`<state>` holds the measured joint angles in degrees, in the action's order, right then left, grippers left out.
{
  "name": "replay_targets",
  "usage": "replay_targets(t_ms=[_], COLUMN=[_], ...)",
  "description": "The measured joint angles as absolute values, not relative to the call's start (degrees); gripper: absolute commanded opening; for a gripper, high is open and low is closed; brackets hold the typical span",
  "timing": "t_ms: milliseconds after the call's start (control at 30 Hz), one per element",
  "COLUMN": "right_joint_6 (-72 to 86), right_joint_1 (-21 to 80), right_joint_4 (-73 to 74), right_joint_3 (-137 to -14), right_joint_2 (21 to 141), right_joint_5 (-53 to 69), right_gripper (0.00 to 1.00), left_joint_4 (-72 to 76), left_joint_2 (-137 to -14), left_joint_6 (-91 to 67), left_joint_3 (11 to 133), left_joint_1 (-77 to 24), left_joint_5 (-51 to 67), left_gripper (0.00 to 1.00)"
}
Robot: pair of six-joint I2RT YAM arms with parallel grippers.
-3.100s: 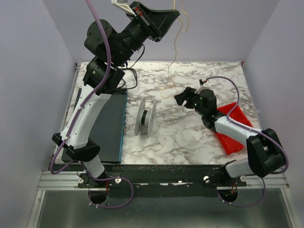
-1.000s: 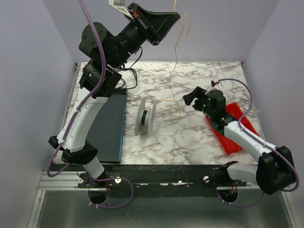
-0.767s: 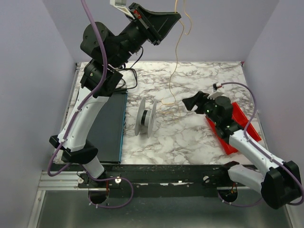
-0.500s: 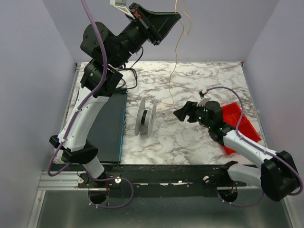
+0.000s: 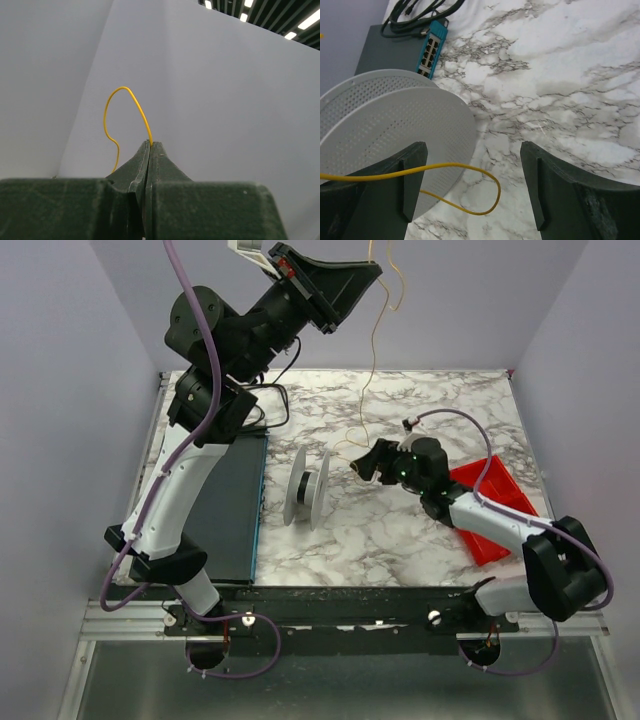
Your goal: Wrap the cables
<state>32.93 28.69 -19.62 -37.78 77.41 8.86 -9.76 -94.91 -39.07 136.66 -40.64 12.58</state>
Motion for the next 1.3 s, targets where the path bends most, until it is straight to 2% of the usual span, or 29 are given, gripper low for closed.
replay_targets(t_ms=[267, 400, 533, 767, 1000, 1200, 1300], right_joint_6=[36.3, 38.2, 38.6, 38.7, 38.9, 38.3, 38.1], right_joint_1=[30.9, 20.8, 9.0, 1.3, -4.5, -5.8, -5.7], right_joint_4=[-16.7, -12.3, -6.8, 0.3, 7.1, 14.5, 14.7], right_joint_3=[-49.0, -54.5, -60.7, -69.5, -75.9, -86.5, -87.4], right_joint_2=[87.7, 91.7, 94.9, 98.1, 103.3, 108.1, 107.7], right_joint_5=[-2.3, -4.4, -6.0, -6.0, -5.3, -2.0, 0.1], right_gripper=[0.81, 0.81, 0.81, 0.81, 0.82, 0.83, 0.83], left_joint_4=[-9.8, -10.8, -10.9, -9.5, -9.6, -10.0, -10.9], left_joint_2=[-95.1, -92.7, -86.9, -79.9, -82.4, -87.3, -91.2], left_joint_6=[-38.9, -37.5, -38.4, -41.0, -42.3, -44.7, -45.4], left_joint_3=[137.6, 135.8, 132.2, 129.1, 130.0, 130.7, 132.7], left_joint_1=[-40.6, -39.2, -32.9, -24.8, -22.5, -22.5, -24.0], left_joint_5=[12.1, 10.6, 10.3, 10.0, 11.4, 15.7, 18.7], left_gripper=[0.00, 0.00, 0.00, 0.00, 0.00, 0.00, 0.00])
